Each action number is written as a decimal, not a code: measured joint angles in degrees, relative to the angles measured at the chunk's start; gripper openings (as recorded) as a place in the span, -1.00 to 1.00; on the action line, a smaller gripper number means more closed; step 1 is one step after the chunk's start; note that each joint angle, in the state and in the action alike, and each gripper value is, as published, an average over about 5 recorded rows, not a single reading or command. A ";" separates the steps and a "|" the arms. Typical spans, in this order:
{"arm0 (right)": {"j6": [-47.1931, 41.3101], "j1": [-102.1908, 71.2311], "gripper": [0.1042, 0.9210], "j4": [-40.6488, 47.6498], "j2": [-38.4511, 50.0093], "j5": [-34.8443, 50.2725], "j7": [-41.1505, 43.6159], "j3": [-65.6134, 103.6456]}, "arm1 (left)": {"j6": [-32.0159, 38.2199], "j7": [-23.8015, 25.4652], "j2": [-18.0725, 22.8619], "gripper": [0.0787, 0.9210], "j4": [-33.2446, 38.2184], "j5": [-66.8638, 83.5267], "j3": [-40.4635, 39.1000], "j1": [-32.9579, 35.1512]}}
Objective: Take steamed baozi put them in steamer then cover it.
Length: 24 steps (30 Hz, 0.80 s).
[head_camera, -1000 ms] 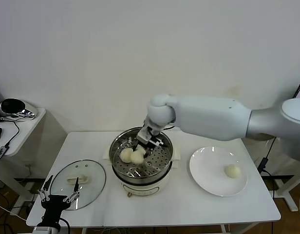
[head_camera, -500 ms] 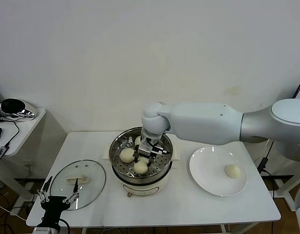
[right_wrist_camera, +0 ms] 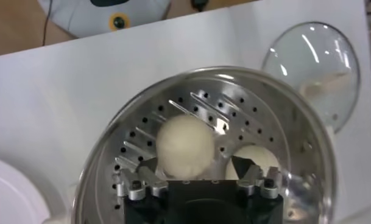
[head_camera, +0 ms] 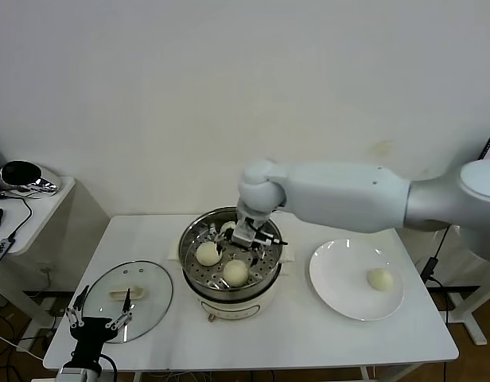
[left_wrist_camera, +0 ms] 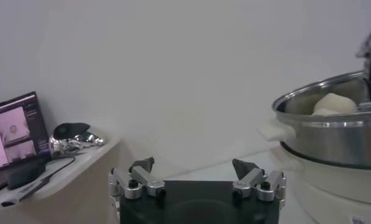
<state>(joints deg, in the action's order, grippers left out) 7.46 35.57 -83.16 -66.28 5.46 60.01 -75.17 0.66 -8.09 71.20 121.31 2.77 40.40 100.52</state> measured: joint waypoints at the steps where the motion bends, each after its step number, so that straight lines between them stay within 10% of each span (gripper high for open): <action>1: -1.67 0.28 0.76 -0.57 1.08 0.45 -0.09 0.33 | 0.00 0.00 -0.12 0.77 -0.03 0.00 -0.05 -0.06; 24: -23.92 -15.67 0.76 -5.90 34.39 -7.84 0.58 15.94 | -0.05 0.05 -1.98 0.77 -1.41 -0.15 -1.98 -1.41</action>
<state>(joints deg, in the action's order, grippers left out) -16.46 19.90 -89.07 -31.88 -2.38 60.58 -59.23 0.61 -8.04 69.22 119.90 2.62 38.42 99.11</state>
